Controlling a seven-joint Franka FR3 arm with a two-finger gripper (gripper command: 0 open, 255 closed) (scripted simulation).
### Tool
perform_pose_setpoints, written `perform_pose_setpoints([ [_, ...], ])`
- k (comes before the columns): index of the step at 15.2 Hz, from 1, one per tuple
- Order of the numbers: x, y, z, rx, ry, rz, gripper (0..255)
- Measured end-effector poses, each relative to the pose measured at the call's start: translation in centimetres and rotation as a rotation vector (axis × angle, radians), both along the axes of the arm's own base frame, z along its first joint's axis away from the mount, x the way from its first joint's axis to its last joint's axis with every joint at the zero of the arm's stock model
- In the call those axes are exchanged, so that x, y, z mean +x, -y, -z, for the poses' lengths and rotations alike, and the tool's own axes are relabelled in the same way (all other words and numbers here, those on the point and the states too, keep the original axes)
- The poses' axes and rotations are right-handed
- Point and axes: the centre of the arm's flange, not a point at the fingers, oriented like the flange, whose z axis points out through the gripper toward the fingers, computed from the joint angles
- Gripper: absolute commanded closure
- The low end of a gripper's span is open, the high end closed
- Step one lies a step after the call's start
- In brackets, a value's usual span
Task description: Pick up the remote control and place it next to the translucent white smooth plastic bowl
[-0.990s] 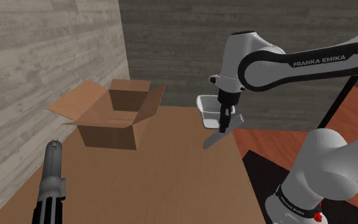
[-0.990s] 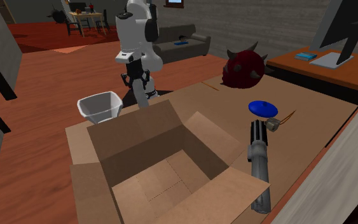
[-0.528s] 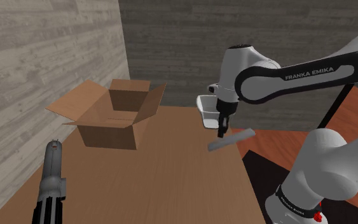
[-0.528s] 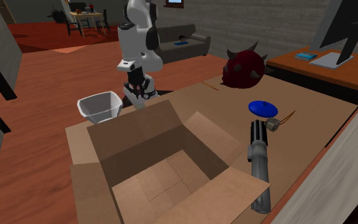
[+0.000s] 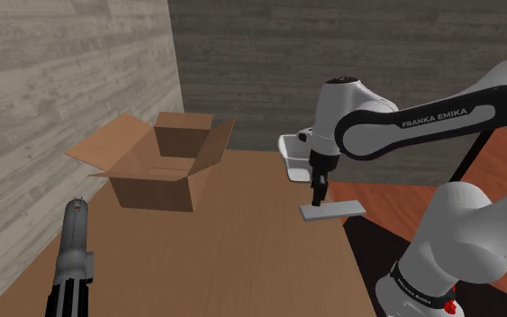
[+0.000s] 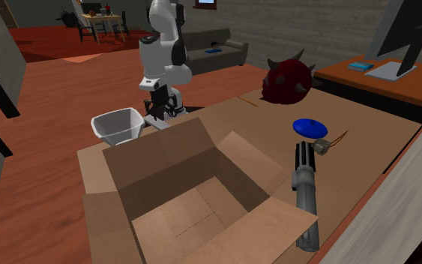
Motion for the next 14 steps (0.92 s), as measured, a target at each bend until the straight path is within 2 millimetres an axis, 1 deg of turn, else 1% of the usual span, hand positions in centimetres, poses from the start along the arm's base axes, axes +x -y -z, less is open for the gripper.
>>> perform_pose_setpoints([
  [1,-0.7,0.5,0.5,0.000,0.000,-0.025,0],
  [2,-1.4,1.5,1.2,0.000,0.000,-0.050,0],
  [3,-1.6,2.6,1.7,0.000,-0.001,-0.077,0],
  [5,-3.3,4.1,2.8,-0.001,-0.001,-0.134,0],
  [6,-3.7,4.6,3.5,-0.001,-0.001,-0.151,0],
  [8,-4.1,5.0,4.6,0.000,-0.001,-0.164,0],
  [12,-4.1,5.1,6.7,0.000,-0.001,-0.169,0],
  [14,-4.2,5.1,7.3,0.000,-0.001,-0.169,0],
])
